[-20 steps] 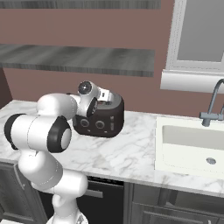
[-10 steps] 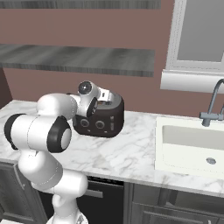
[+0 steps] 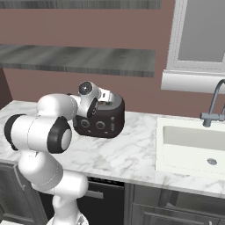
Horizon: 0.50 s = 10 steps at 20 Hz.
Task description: Start the toaster. Once the lever pops up, take the bread to the plate on the dining counter.
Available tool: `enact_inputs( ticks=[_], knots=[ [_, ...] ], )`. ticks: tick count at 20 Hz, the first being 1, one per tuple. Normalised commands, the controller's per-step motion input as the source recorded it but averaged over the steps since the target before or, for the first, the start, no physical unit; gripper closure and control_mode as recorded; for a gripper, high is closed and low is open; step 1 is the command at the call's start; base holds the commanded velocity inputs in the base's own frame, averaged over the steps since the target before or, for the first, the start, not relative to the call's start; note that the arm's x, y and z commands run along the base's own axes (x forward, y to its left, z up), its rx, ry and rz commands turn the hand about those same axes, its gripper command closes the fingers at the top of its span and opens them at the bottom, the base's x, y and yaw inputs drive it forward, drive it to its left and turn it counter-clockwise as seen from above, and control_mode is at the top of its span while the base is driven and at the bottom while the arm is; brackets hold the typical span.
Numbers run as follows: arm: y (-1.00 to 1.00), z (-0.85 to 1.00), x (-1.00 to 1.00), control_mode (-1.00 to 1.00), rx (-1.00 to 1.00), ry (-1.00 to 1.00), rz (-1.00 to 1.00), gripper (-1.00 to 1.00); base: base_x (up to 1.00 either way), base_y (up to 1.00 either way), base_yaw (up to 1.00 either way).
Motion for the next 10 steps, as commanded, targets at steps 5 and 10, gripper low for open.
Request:
enact_inputs(
  ticks=[5,10],
  knots=[
    [0.0,0.0,0.0,-1.0,0.0,0.0,0.0,1.0,0.0,0.0,0.0],
    [0.0,0.0,0.0,-1.0,0.0,0.0,0.0,1.0,0.0,0.0,0.0]
  ],
)
